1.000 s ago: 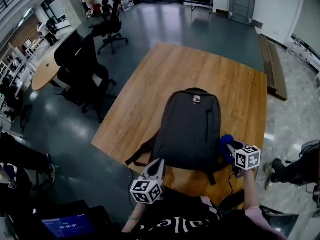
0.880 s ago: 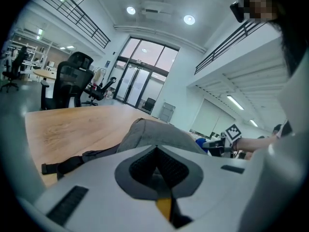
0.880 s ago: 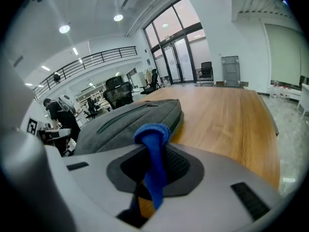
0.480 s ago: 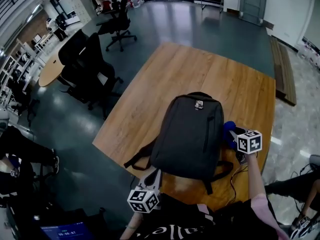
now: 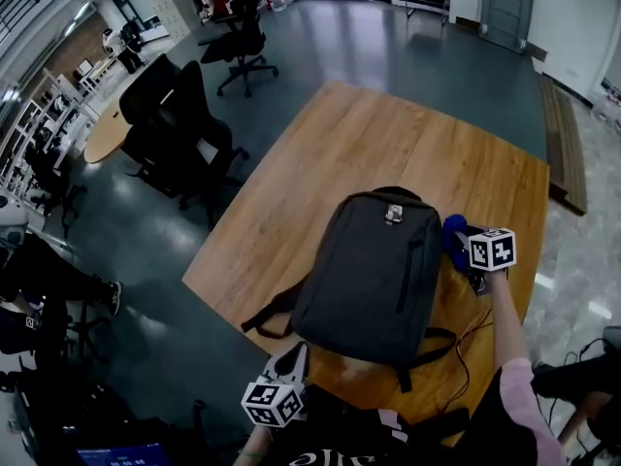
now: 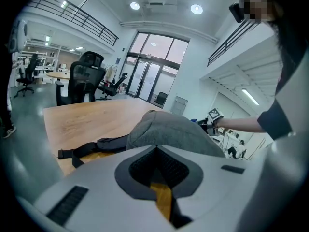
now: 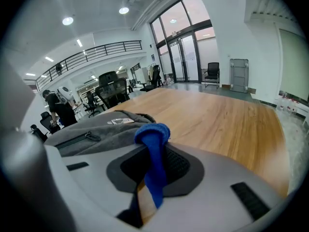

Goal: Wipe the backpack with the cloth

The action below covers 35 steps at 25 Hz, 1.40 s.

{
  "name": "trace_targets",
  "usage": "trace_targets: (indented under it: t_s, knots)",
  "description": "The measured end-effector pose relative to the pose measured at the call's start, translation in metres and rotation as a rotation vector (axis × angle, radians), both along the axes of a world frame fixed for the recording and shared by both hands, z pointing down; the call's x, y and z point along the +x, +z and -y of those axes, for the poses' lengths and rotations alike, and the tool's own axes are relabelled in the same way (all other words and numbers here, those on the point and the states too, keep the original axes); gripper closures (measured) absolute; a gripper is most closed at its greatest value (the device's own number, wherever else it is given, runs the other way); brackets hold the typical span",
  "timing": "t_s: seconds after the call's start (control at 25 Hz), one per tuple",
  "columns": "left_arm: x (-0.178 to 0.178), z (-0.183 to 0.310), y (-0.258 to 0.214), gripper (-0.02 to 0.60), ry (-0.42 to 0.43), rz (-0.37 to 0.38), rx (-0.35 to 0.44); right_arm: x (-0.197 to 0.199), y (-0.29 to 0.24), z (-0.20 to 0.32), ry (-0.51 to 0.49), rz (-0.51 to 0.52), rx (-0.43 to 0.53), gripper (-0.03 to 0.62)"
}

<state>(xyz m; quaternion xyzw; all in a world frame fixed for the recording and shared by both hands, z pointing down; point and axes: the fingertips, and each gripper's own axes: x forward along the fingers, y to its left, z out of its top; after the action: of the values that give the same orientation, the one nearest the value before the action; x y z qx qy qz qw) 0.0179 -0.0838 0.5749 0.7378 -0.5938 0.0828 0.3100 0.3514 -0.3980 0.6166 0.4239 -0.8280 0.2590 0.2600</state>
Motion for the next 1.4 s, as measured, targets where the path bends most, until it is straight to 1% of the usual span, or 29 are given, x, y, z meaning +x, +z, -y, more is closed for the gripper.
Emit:
trace_targets:
  t_s: [0.16, 0.28, 0.44, 0.56, 0.64, 0.76, 0.92, 1.12, 1.24, 1.4]
  knots:
    - [-0.007, 0.006, 0.001, 0.581, -0.026, 0.005, 0.001, -0.005, 0.000, 0.026, -0.013, -0.001, 0.002, 0.539]
    - [-0.013, 0.012, 0.001, 0.581, -0.034, 0.009, 0.007, -0.009, -0.002, 0.045, -0.020, -0.031, 0.012, 0.539]
    - [-0.021, 0.014, -0.003, 0.581, -0.041, 0.008, 0.011, -0.001, -0.008, 0.062, 0.007, -0.079, 0.022, 0.539]
    - [-0.035, 0.016, 0.000, 0.581, -0.054, 0.005, 0.009, -0.002, -0.006, 0.067, 0.020, -0.097, 0.009, 0.540]
    - [-0.043, 0.022, 0.004, 0.581, -0.048, 0.003, 0.004, -0.006, -0.002, 0.069, 0.010, -0.122, -0.003, 0.540]
    - [-0.050, 0.031, 0.009, 0.581, -0.012, 0.008, -0.006, -0.016, 0.001, 0.070, 0.004, -0.151, -0.024, 0.539]
    - [-0.065, 0.047, 0.010, 0.581, 0.039, -0.003, -0.007, -0.038, 0.000, 0.080, -0.003, -0.192, -0.039, 0.539]
    - [-0.089, 0.061, 0.013, 0.581, 0.073, -0.011, -0.005, -0.073, -0.007, 0.098, -0.032, -0.247, -0.038, 0.539]
    - [-0.107, 0.067, 0.015, 0.581, 0.079, -0.010, -0.003, -0.102, -0.012, 0.109, -0.061, -0.277, -0.030, 0.539]
    - [-0.135, 0.073, 0.018, 0.581, 0.070, -0.023, -0.005, -0.151, -0.017, 0.121, -0.113, -0.296, -0.029, 0.539]
